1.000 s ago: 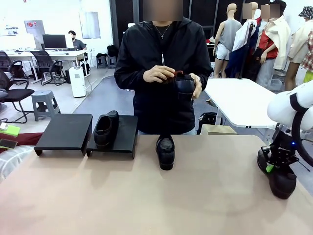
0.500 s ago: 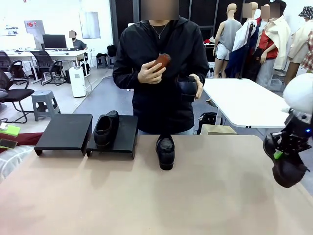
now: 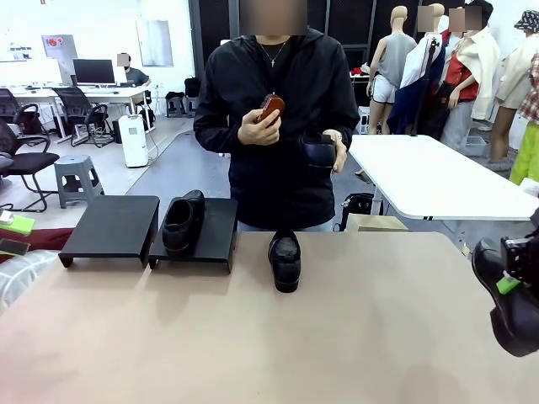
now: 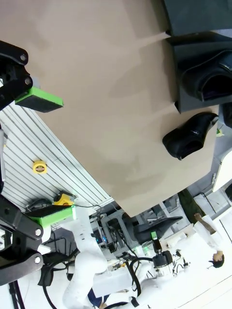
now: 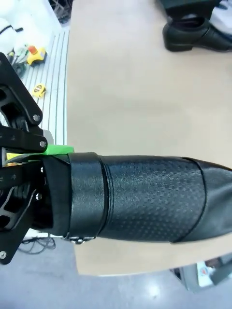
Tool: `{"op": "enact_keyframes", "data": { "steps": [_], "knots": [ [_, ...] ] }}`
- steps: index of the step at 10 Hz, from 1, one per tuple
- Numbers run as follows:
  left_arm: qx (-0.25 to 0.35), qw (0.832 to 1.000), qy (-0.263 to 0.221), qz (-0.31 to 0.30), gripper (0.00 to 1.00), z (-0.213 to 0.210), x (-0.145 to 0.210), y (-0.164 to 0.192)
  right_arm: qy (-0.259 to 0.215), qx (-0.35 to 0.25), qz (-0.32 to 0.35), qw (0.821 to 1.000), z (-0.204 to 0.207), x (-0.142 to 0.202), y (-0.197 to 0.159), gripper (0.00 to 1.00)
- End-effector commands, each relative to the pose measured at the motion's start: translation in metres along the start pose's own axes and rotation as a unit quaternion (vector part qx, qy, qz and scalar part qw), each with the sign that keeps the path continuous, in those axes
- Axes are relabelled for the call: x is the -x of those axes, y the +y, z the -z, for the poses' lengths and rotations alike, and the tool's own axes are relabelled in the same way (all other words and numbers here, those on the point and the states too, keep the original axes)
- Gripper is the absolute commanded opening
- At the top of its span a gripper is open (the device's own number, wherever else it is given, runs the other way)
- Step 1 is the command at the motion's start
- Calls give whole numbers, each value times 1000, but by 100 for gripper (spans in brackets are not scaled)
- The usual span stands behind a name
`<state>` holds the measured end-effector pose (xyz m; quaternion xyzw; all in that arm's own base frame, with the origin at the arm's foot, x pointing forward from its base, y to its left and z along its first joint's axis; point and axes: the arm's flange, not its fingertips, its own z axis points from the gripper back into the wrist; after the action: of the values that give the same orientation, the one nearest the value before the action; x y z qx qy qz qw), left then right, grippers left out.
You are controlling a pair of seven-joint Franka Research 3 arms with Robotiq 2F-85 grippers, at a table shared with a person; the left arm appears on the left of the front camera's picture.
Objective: Organize the shoes by placing them on the stand.
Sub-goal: Pick up one Shoe and place it in the middle of the table.
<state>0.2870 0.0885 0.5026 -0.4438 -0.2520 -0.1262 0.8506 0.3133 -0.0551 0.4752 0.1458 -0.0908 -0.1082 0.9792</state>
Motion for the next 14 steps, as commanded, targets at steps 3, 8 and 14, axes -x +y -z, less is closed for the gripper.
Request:
{"op": "enact_keyframes", "data": {
  "steps": [3, 8, 14],
  "knots": [
    [10, 1000, -8, 9, 100, 1, -1, 0, 3, 5, -2, 1000, 4, -1, 3, 0],
    [10, 1000, -8, 9, 100, 1, -1, 0, -67, 63, -145, 985, -11, 3, 116, 0],
    [10, 1000, -8, 9, 100, 1, -1, 0, -33, 34, 10, 999, -46, 23, -61, 0]
  ]
}}
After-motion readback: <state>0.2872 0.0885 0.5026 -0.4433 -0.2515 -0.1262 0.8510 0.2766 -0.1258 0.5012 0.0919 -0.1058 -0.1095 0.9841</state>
